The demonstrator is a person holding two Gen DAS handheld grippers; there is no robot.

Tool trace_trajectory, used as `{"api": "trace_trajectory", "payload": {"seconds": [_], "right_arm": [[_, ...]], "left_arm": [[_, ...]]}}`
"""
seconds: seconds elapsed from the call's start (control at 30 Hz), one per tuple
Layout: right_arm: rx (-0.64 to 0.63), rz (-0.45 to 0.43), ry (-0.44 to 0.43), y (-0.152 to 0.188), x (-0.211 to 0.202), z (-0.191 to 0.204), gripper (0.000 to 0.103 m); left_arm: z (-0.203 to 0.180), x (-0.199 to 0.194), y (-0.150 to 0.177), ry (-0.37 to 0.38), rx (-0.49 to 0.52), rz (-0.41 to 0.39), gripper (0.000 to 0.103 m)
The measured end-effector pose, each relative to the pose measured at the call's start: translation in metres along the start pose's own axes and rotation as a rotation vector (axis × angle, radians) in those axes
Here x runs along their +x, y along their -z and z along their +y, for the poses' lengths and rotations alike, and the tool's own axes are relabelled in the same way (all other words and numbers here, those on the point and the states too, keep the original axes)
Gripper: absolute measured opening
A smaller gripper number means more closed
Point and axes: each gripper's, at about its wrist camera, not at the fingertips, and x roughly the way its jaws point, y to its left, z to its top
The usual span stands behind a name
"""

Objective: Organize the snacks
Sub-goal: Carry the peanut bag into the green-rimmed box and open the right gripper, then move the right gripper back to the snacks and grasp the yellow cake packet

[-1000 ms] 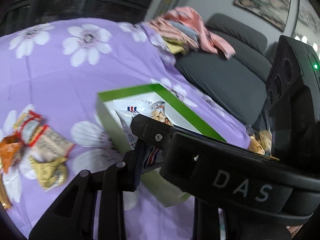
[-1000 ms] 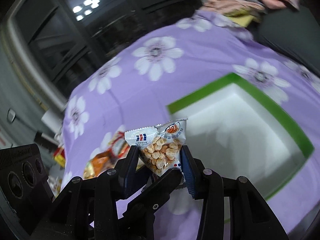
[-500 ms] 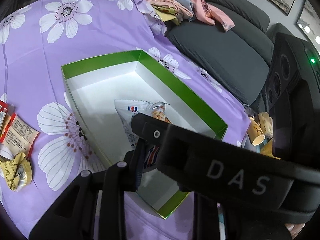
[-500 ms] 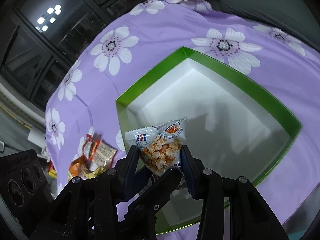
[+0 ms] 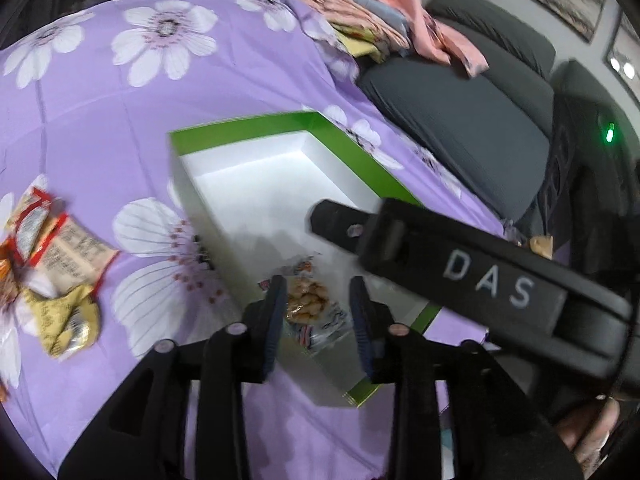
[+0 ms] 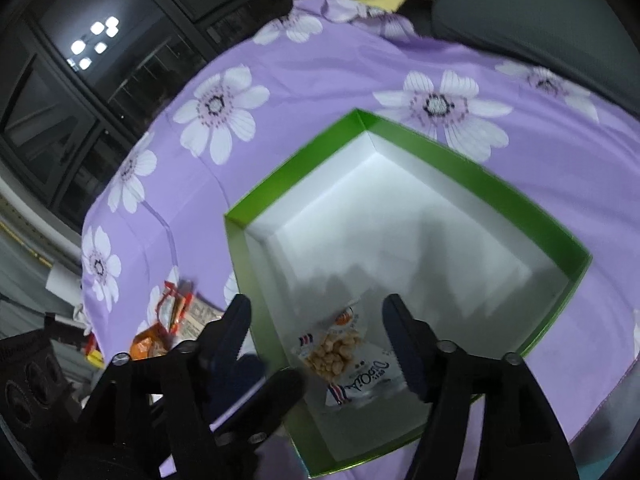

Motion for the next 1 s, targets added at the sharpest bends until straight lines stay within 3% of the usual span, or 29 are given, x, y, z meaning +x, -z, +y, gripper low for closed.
{"api": "trace_trajectory", "payload": {"seconds": [0.07,0.2,0.27,0.37,0.47,0.6,0.83,1.0], "right_arm": [[-0.019,-0.033,0.027,0.001,-0.004,0.006,0.073],[-0.069,-0.074,0.051,0.003,-0.007,0.022,0.073],[-0.099,-0.093,0.041,0.005,-0.009,0.031,0.074],[-0.142,-0.113,0.02,0.01,-0.009,0.046,0.084],[-0.195,-0.114,0.027,0.016,-0.003,0.063,0.084],[-0.283,-0.093,0.04,0.03,0.006,0.089,0.084],[-0.364,-0.033,-0.009,0.061,0.022,0.134,0.084],[-0.423,0.086,-0.132,0.082,0.038,0.172,0.084]], "left_arm": [[0.01,-0.015,0.002,-0.03,-0.017,-0.032,0.054],[0.034,-0.049,0.007,-0.134,-0.053,-0.104,0.07],[0.051,-0.066,0.014,-0.192,-0.08,-0.142,0.084],[0.081,-0.095,0.022,-0.319,-0.115,-0.179,0.087],[0.117,-0.124,0.036,-0.452,-0.201,-0.22,0.09],[0.167,-0.156,0.058,-0.542,-0.31,-0.275,0.092],[0.239,-0.175,0.096,-0.548,-0.484,-0.24,0.091],[0.267,-0.172,0.105,-0.517,-0.57,-0.175,0.09]]}}
